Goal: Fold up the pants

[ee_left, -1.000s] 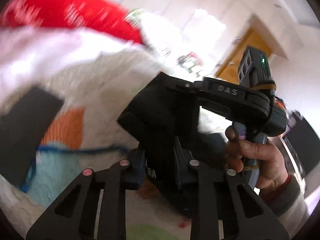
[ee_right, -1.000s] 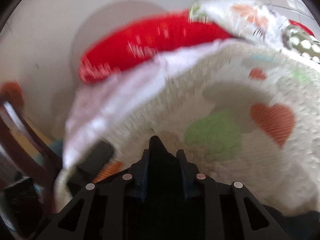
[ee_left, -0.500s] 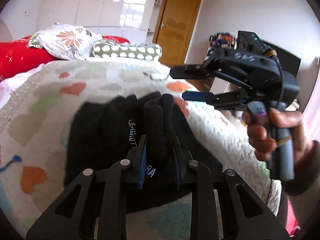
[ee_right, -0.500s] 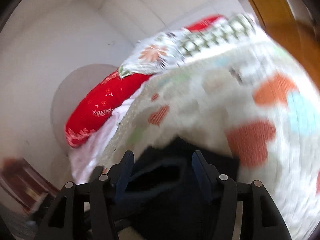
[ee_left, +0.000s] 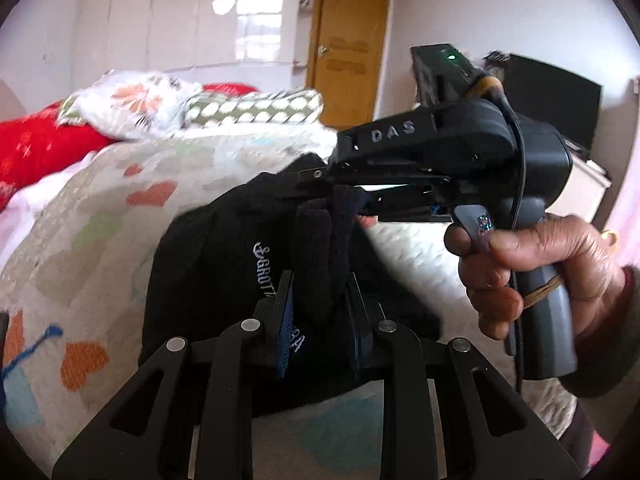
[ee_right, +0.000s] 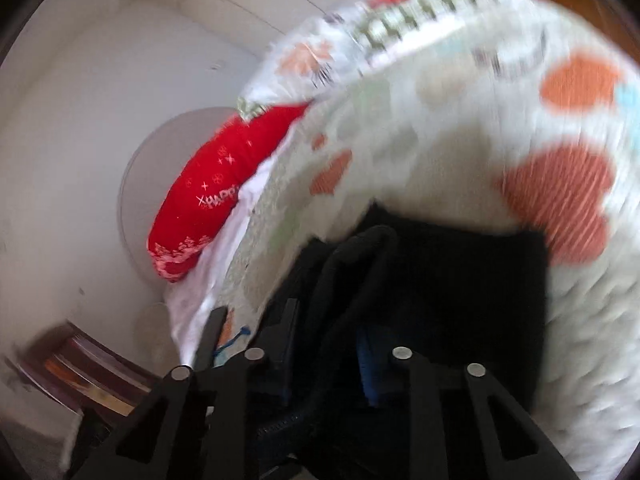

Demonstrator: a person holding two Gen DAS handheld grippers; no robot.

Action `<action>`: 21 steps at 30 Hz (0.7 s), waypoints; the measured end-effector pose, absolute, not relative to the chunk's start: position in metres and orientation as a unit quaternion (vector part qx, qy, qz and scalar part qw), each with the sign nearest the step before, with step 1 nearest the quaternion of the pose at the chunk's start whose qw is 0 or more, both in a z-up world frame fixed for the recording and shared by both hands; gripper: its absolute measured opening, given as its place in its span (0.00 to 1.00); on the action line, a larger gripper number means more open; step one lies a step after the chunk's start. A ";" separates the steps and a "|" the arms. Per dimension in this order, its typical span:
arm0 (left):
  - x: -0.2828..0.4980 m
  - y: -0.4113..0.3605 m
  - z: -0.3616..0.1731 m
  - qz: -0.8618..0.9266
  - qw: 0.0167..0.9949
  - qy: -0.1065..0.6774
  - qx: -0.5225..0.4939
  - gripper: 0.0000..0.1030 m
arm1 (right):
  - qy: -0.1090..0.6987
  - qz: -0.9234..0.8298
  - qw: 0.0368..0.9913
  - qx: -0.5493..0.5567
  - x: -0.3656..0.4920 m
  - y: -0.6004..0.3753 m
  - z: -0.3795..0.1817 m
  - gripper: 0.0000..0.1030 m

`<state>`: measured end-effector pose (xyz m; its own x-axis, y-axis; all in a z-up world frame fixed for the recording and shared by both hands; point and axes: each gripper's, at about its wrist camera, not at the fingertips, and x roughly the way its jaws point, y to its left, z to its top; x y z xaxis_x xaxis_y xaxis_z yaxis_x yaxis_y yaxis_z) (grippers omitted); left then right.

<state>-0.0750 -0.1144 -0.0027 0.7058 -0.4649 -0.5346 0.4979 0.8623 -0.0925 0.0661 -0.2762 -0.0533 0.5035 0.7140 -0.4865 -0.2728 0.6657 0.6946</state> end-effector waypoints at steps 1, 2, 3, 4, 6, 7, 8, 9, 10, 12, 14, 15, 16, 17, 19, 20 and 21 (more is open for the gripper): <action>-0.077 -0.119 0.002 -0.279 0.918 0.280 0.031 0.22 | 0.382 0.295 0.835 0.263 0.061 -0.281 -0.043 0.20; -0.078 -0.120 0.005 -0.291 0.914 0.281 0.027 0.22 | 0.370 0.283 0.851 0.244 0.055 -0.288 -0.033 0.20; -0.079 -0.121 0.007 -0.309 0.907 0.286 0.021 0.22 | 0.369 0.263 0.862 0.224 0.054 -0.293 -0.029 0.20; -0.080 -0.120 0.007 -0.315 0.903 0.290 0.018 0.28 | 0.374 0.225 0.879 0.191 0.054 -0.297 -0.030 0.20; -0.083 -0.112 0.006 -0.318 0.899 0.301 0.016 0.41 | 0.391 0.163 0.894 0.146 0.061 -0.303 -0.043 0.20; -0.084 -0.107 0.006 -0.314 0.899 0.306 0.015 0.45 | 0.404 0.148 0.892 0.140 0.065 -0.306 -0.053 0.20; -0.083 -0.101 0.006 -0.308 0.899 0.310 0.014 0.46 | 0.425 0.148 0.879 0.159 0.070 -0.311 -0.066 0.21; -0.081 -0.092 0.008 -0.297 0.902 0.312 0.013 0.46 | 0.432 0.154 0.869 0.186 0.070 -0.318 -0.070 0.21; -0.079 -0.086 0.010 -0.288 0.905 0.312 0.013 0.46 | 0.426 0.158 0.866 0.207 0.067 -0.326 -0.069 0.23; -0.070 -0.074 0.015 -0.260 0.915 0.308 0.014 0.47 | 0.400 0.150 0.877 0.218 0.053 -0.339 -0.055 0.27; -0.058 -0.067 0.018 -0.232 0.923 0.307 0.011 0.53 | 0.385 0.149 0.891 0.190 0.041 -0.339 -0.036 0.27; -0.049 -0.066 0.019 -0.219 0.924 0.313 0.005 0.53 | 0.381 0.162 0.892 0.179 0.036 -0.335 -0.031 0.27; -0.042 -0.065 0.017 -0.214 0.923 0.319 0.000 0.53 | 0.380 0.177 0.891 0.172 0.033 -0.328 -0.027 0.27; -0.035 -0.065 0.016 -0.211 0.922 0.324 -0.007 0.53 | 0.382 0.194 0.889 0.164 0.030 -0.320 -0.024 0.27; -0.020 -0.068 0.008 -0.197 0.920 0.340 -0.011 0.53 | 0.397 0.191 0.887 0.140 0.025 -0.306 -0.024 0.27; -0.014 -0.069 0.002 -0.189 0.919 0.347 -0.008 0.53 | 0.404 0.175 0.889 0.125 0.024 -0.299 -0.025 0.27; -0.013 -0.070 -0.002 -0.186 0.917 0.353 -0.007 0.53 | 0.404 0.167 0.891 0.122 0.019 -0.299 -0.027 0.27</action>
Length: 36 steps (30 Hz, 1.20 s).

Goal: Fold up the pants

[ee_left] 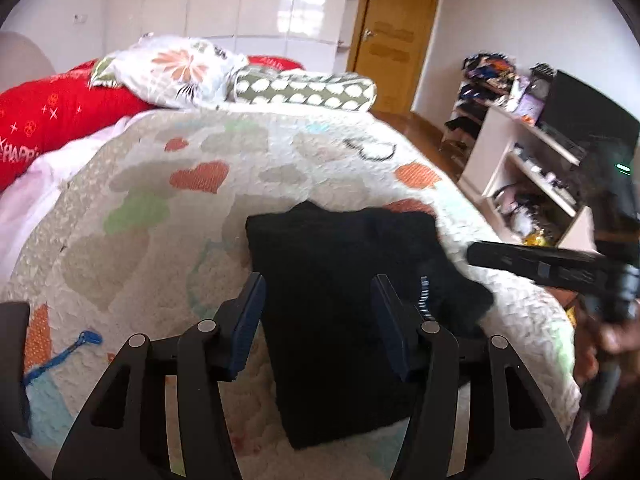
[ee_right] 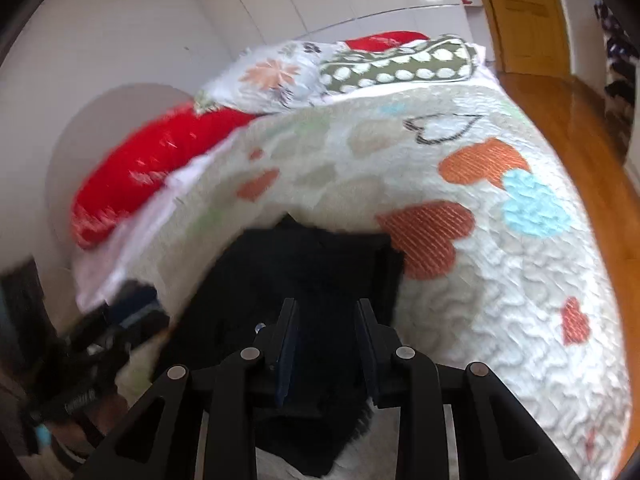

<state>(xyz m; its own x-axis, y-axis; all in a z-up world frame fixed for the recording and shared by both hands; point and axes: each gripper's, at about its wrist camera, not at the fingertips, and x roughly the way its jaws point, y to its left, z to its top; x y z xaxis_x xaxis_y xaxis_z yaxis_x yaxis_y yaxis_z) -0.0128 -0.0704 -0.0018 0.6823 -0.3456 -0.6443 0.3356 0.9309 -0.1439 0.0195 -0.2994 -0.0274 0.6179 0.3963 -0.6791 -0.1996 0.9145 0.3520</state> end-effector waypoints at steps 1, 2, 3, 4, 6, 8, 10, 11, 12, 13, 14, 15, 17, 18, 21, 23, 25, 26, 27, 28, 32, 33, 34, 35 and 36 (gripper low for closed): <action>-0.009 -0.072 -0.007 -0.183 0.915 0.359 -0.006 0.53 | 0.403 0.166 0.891 0.128 0.015 -0.302 -0.030 0.36; -0.005 -0.074 -0.012 -0.180 0.913 0.367 -0.006 0.53 | 0.404 0.170 0.887 0.146 0.009 -0.308 -0.036 0.55; -0.004 -0.076 -0.017 -0.177 0.910 0.374 -0.008 0.53 | 0.406 0.172 0.883 0.160 0.008 -0.311 -0.042 0.63; 0.000 -0.077 -0.022 -0.175 0.907 0.382 -0.011 0.53 | 0.411 0.173 0.878 0.174 0.007 -0.313 -0.049 0.65; 0.002 -0.080 -0.030 -0.170 0.905 0.389 -0.014 0.53 | 0.435 0.179 0.860 0.197 0.013 -0.314 -0.068 0.64; 0.000 -0.083 -0.031 -0.166 0.906 0.390 -0.007 0.53 | 0.436 0.194 0.846 0.239 0.019 -0.317 -0.084 0.31; -0.003 -0.082 -0.027 -0.170 0.904 0.392 -0.004 0.53 | 0.417 0.204 0.848 0.257 0.013 -0.323 -0.081 0.18; -0.004 -0.080 -0.024 -0.175 0.903 0.392 -0.008 0.53 | 0.399 0.216 0.858 0.241 0.005 -0.322 -0.070 0.15; -0.005 -0.077 -0.021 -0.181 0.902 0.390 -0.018 0.53 | 0.393 0.222 0.863 0.227 -0.001 -0.320 -0.062 0.15; -0.005 -0.076 -0.020 -0.182 0.903 0.389 -0.022 0.53 | 0.391 0.228 0.866 0.214 -0.007 -0.318 -0.055 0.15; -0.005 -0.075 -0.020 -0.179 0.904 0.387 -0.024 0.53 | 0.389 0.233 0.867 0.205 -0.014 -0.318 -0.050 0.15; -0.004 -0.076 -0.022 -0.173 0.905 0.389 -0.023 0.53 | 0.390 0.234 0.867 0.205 -0.019 -0.318 -0.050 0.15; 0.000 -0.080 -0.030 -0.166 0.902 0.399 -0.018 0.53 | 0.403 0.228 0.862 0.208 -0.025 -0.319 -0.059 0.15; 0.001 -0.084 -0.035 -0.161 0.901 0.402 -0.012 0.53 | 0.409 0.218 0.861 0.208 -0.026 -0.320 -0.066 0.15; -0.002 -0.088 -0.036 -0.153 0.906 0.395 0.001 0.56 | 0.421 0.181 0.861 0.220 -0.020 -0.331 -0.083 0.23; -0.002 -0.088 -0.034 -0.150 0.905 0.397 0.002 0.56 | 0.414 0.154 0.872 0.208 -0.022 -0.337 -0.072 0.26; -0.001 -0.084 -0.031 -0.147 0.904 0.401 -0.007 0.56 | 0.398 0.144 0.883 0.203 -0.025 -0.342 -0.058 0.26; 0.000 -0.084 -0.030 -0.143 0.905 0.401 -0.008 0.56 | 0.382 0.151 0.887 0.209 -0.026 -0.344 -0.047 0.26; 0.000 -0.083 -0.027 -0.137 0.907 0.397 -0.006 0.56 | 0.369 0.162 0.891 0.210 -0.026 -0.342 -0.040 0.26; 0.000 -0.084 -0.026 -0.134 0.910 0.393 -0.003 0.56 | 0.357 0.173 0.895 0.206 -0.026 -0.338 -0.033 0.26; 0.006 -0.083 -0.023 -0.121 0.913 0.391 0.004 0.56 | 0.343 0.189 0.906 0.161 -0.007 -0.304 -0.022 0.26; 0.009 -0.083 -0.024 -0.119 0.912 0.392 0.004 0.56 | 0.348 0.190 0.905 0.156 0.002 -0.296 -0.024 0.26; 0.012 -0.082 -0.025 -0.117 0.912 0.393 0.004 0.56 | 0.353 0.192 0.903 0.153 0.011 -0.289 -0.027 0.26; 0.015 -0.082 -0.026 -0.114 0.912 0.394 0.004 0.56 | 0.356 0.193 0.902 0.151 0.015 -0.283 -0.029 0.26; 0.019 -0.082 -0.027 -0.111 0.911 0.396 0.005 0.56 | 0.362 0.191 0.901 0.144 0.023 -0.278 -0.033 0.26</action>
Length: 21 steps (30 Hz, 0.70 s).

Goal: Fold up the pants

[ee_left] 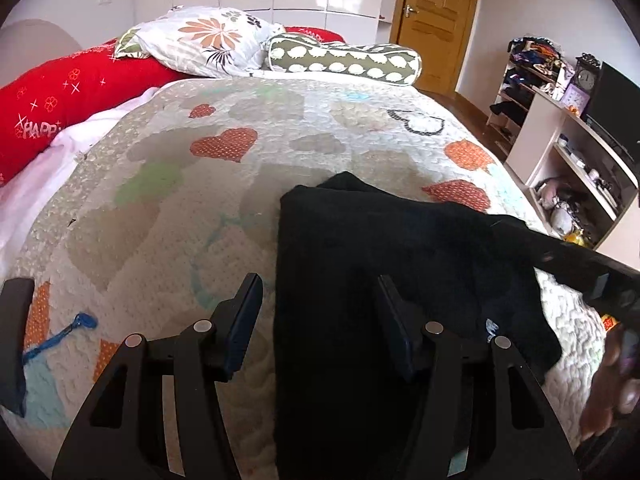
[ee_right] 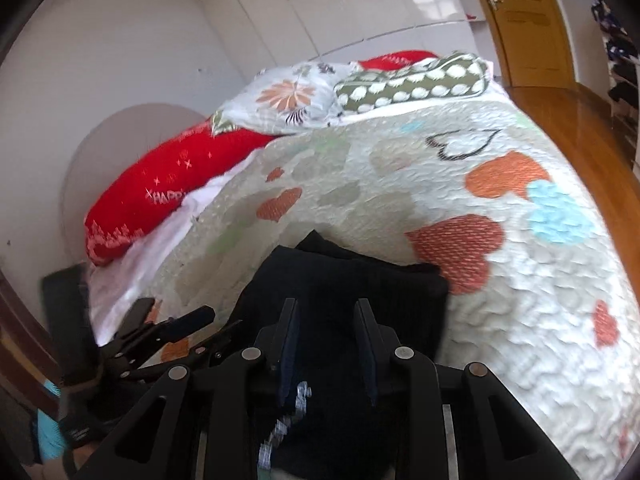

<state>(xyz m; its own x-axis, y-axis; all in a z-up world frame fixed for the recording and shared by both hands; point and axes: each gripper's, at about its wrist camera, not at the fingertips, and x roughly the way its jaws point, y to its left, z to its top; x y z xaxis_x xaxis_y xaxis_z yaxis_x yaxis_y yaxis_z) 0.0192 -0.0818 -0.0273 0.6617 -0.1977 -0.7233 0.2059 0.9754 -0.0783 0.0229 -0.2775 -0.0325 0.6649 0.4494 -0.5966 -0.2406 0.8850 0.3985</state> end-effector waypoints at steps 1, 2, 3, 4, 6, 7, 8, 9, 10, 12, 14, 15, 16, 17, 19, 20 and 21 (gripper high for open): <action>0.022 -0.082 -0.029 -0.110 0.911 0.398 0.005 0.56 | 0.369 0.185 0.901 0.134 0.030 -0.273 -0.037 0.26; 0.025 -0.082 -0.031 -0.110 0.910 0.401 0.005 0.56 | 0.376 0.176 0.901 0.124 0.040 -0.270 -0.043 0.26; 0.029 -0.082 -0.033 -0.111 0.908 0.404 0.005 0.56 | 0.380 0.173 0.900 0.122 0.045 -0.269 -0.047 0.26; 0.032 -0.083 -0.034 -0.111 0.908 0.405 0.005 0.56 | 0.384 0.173 0.898 0.127 0.051 -0.270 -0.051 0.26; 0.035 -0.084 -0.037 -0.112 0.906 0.407 0.006 0.56 | 0.385 0.178 0.895 0.138 0.057 -0.273 -0.056 0.26; 0.036 -0.084 -0.038 -0.112 0.905 0.410 0.006 0.56 | 0.388 0.177 0.894 0.137 0.060 -0.272 -0.059 0.26; 0.037 -0.084 -0.039 -0.111 0.905 0.411 0.005 0.56 | 0.392 0.176 0.893 0.135 0.063 -0.272 -0.062 0.26; 0.038 -0.085 -0.040 -0.111 0.904 0.413 0.005 0.56 | 0.392 0.175 0.893 0.134 0.066 -0.271 -0.064 0.26; 0.038 -0.085 -0.041 -0.110 0.904 0.413 0.006 0.56 | 0.391 0.175 0.894 0.132 0.068 -0.270 -0.066 0.26; 0.039 -0.086 -0.041 -0.109 0.905 0.412 0.008 0.56 | 0.389 0.176 0.895 0.130 0.070 -0.268 -0.068 0.26; 0.038 -0.086 -0.042 -0.107 0.906 0.410 0.010 0.58 | 0.386 0.178 0.896 0.133 0.071 -0.268 -0.070 0.26; 0.039 -0.087 -0.043 -0.106 0.906 0.410 0.010 0.59 | 0.385 0.179 0.895 0.137 0.071 -0.269 -0.071 0.26; 0.038 -0.086 -0.043 -0.105 0.906 0.409 0.009 0.59 | 0.385 0.180 0.894 0.142 0.071 -0.270 -0.072 0.26; 0.038 -0.086 -0.043 -0.105 0.907 0.409 0.009 0.59 | 0.386 0.181 0.893 0.146 0.071 -0.271 -0.071 0.26; 0.037 -0.086 -0.044 -0.102 0.908 0.406 0.009 0.61 | 0.389 0.180 0.892 0.146 0.069 -0.271 -0.068 0.26; 0.036 -0.086 -0.044 -0.101 0.909 0.405 0.009 0.61 | 0.390 0.179 0.892 0.145 0.067 -0.271 -0.066 0.26; 0.036 -0.085 -0.044 -0.101 0.909 0.404 0.008 0.61 | 0.394 0.181 0.889 0.143 0.065 -0.271 -0.063 0.26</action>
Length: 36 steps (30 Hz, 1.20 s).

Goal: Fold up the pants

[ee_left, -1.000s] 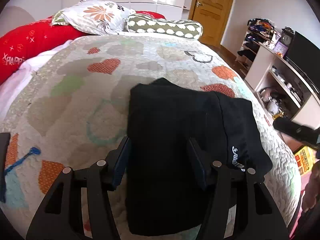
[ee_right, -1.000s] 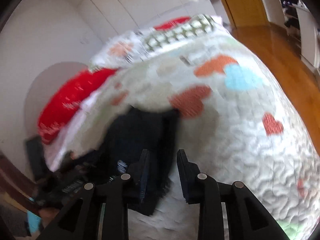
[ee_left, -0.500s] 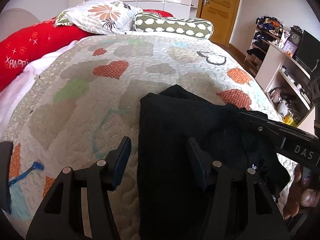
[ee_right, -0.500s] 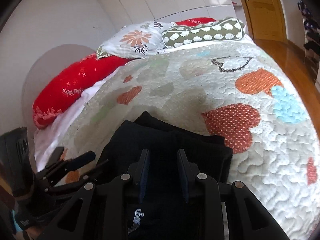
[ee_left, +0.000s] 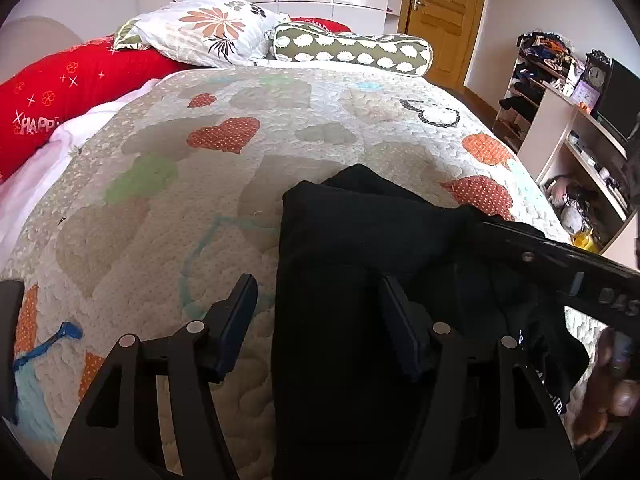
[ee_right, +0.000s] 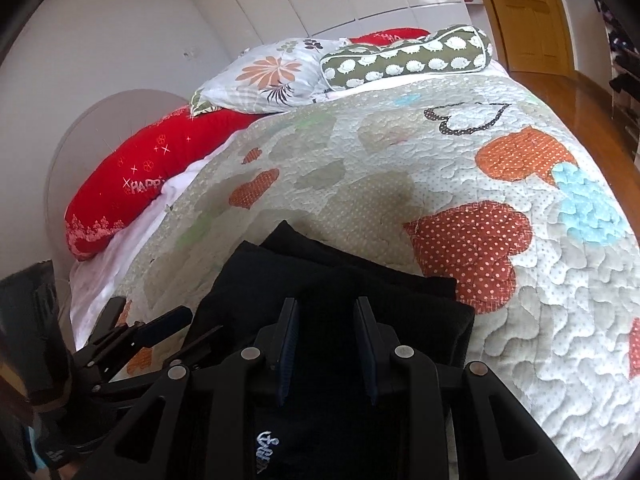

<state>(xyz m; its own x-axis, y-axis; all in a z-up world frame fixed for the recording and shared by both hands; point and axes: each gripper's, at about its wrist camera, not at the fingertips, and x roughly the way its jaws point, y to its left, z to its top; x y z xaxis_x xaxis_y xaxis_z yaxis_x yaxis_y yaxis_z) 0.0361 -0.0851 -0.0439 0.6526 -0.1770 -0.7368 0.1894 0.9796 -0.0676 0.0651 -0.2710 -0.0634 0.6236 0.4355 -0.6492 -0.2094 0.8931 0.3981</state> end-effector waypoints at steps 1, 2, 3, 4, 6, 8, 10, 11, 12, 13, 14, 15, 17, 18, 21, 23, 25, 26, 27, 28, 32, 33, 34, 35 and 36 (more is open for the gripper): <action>0.036 -0.085 -0.044 -0.100 0.909 0.404 0.007 0.61 | 0.396 0.180 0.889 0.144 0.062 -0.271 -0.059 0.26; 0.035 -0.084 -0.044 -0.100 0.909 0.404 0.006 0.61 | 0.393 0.180 0.889 0.147 0.057 -0.272 -0.056 0.26; 0.035 -0.084 -0.044 -0.099 0.910 0.403 0.006 0.61 | 0.391 0.182 0.890 0.149 0.054 -0.273 -0.053 0.26; 0.034 -0.084 -0.043 -0.098 0.910 0.403 0.006 0.61 | 0.386 0.184 0.891 0.151 0.049 -0.275 -0.049 0.27; 0.034 -0.084 -0.043 -0.094 0.911 0.401 0.007 0.61 | 0.381 0.183 0.894 0.146 0.037 -0.277 -0.042 0.27; 0.031 -0.085 -0.041 -0.089 0.913 0.397 0.009 0.61 | 0.380 0.182 0.896 0.138 0.026 -0.277 -0.038 0.27; 0.029 -0.086 -0.039 -0.087 0.914 0.396 0.013 0.61 | 0.380 0.180 0.898 0.130 0.016 -0.277 -0.036 0.27; 0.028 -0.085 -0.038 -0.086 0.914 0.395 0.013 0.61 | 0.379 0.180 0.899 0.125 0.011 -0.277 -0.035 0.27; 0.026 -0.085 -0.037 -0.085 0.915 0.394 0.012 0.61 | 0.379 0.182 0.899 0.119 0.005 -0.276 -0.033 0.27; 0.025 -0.085 -0.036 -0.085 0.915 0.394 0.013 0.61 | 0.380 0.183 0.899 0.116 0.002 -0.274 -0.033 0.27; 0.023 -0.085 -0.034 -0.085 0.916 0.393 0.014 0.61 | 0.382 0.185 0.899 0.110 -0.003 -0.273 -0.033 0.27; 0.021 -0.085 -0.033 -0.084 0.916 0.391 0.016 0.61 | 0.384 0.184 0.899 0.104 -0.006 -0.272 -0.033 0.28; 0.018 -0.086 -0.031 -0.081 0.918 0.387 0.020 0.61 | 0.388 0.180 0.900 0.086 -0.013 -0.269 -0.034 0.29; 0.015 -0.086 -0.030 -0.080 0.919 0.385 0.023 0.61 | 0.390 0.179 0.900 0.079 -0.015 -0.267 -0.035 0.29; 0.010 -0.086 -0.027 -0.080 0.921 0.381 0.026 0.61 | 0.395 0.175 0.899 0.074 -0.021 -0.267 -0.038 0.29; 0.007 -0.086 -0.026 -0.079 0.921 0.380 0.027 0.61 | 0.399 0.174 0.897 0.075 -0.024 -0.268 -0.042 0.29; 0.003 -0.085 -0.026 -0.081 0.921 0.380 0.026 0.61 | 0.405 0.170 0.896 0.068 -0.027 -0.267 -0.047 0.30; 0.002 -0.085 -0.027 -0.082 0.920 0.382 0.026 0.61 | 0.409 0.168 0.895 0.060 -0.029 -0.266 -0.051 0.30; 0.001 -0.085 -0.028 -0.082 0.920 0.383 0.026 0.61 | 0.411 0.165 0.895 0.056 -0.030 -0.265 -0.054 0.30; 0.000 -0.085 -0.029 -0.082 0.919 0.384 0.026 0.61 | 0.412 0.163 0.895 0.055 -0.031 -0.265 -0.057 0.30; -0.004 -0.084 -0.031 -0.082 0.918 0.387 0.024 0.61 | 0.409 0.158 0.897 0.059 -0.037 -0.266 -0.067 0.31; -0.006 -0.084 -0.031 -0.083 0.918 0.387 0.024 0.61 | 0.407 0.157 0.898 0.052 -0.039 -0.265 -0.068 0.31; -0.007 -0.084 -0.031 -0.083 0.918 0.386 0.025 0.61 | 0.407 0.157 0.899 0.048 -0.040 -0.264 -0.069 0.31; -0.007 -0.083 -0.030 -0.083 0.918 0.386 0.026 0.61 | 0.408 0.157 0.898 0.048 -0.040 -0.264 -0.068 0.31; -0.008 -0.083 -0.029 -0.084 0.919 0.385 0.025 0.61 | 0.409 0.158 0.897 0.051 -0.040 -0.265 -0.065 0.32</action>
<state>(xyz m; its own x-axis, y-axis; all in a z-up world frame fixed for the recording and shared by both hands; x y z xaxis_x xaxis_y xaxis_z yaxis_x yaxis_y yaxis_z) -0.0082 -0.0825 -0.0294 0.6888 -0.1363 -0.7120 0.1741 0.9845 -0.0201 -0.0396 -0.2647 -0.0645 0.6159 0.3258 -0.7174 -0.2419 0.9447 0.2214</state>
